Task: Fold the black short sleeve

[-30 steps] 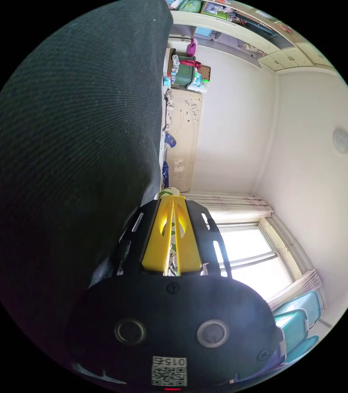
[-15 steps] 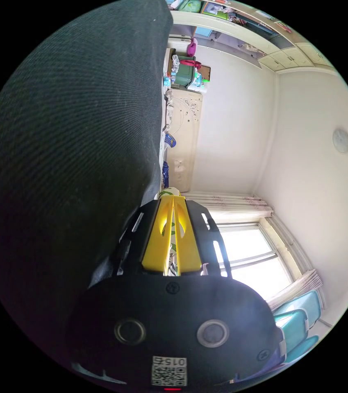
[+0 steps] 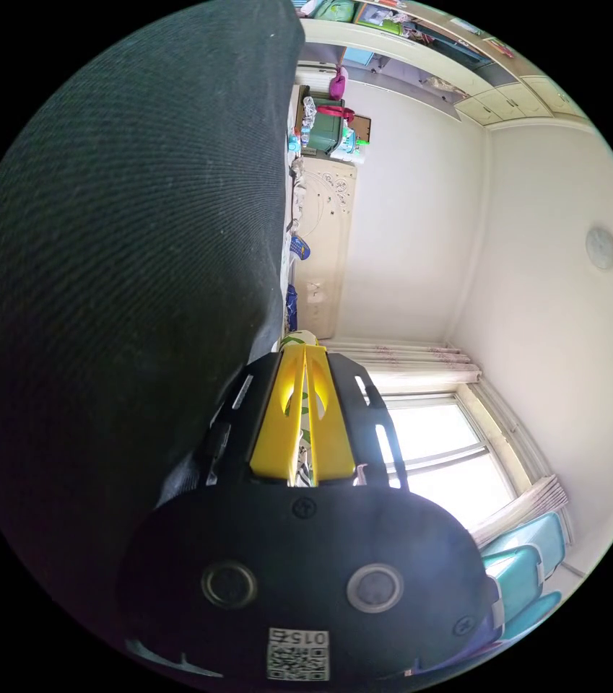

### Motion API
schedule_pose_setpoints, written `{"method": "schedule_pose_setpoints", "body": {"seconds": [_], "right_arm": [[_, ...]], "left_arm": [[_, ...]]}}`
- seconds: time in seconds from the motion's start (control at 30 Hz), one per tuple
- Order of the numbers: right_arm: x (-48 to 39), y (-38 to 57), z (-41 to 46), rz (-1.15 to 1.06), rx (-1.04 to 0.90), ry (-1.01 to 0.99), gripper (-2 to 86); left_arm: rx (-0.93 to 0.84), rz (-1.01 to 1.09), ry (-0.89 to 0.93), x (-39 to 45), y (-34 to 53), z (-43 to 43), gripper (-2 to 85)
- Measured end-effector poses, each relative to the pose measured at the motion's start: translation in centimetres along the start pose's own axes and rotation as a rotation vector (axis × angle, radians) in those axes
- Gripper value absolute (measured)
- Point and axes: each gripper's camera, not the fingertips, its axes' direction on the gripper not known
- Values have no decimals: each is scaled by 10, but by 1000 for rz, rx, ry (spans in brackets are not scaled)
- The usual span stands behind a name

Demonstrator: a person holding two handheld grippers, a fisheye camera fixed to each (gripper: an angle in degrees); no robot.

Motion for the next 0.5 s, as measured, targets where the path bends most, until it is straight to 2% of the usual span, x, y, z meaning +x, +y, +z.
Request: {"method": "schedule_pose_setpoints", "body": {"seconds": [0.5], "right_arm": [[14, 22, 17, -1, -1, 0, -10]], "left_arm": [[-10, -15, 11, -1, -5, 14, 55]]}}
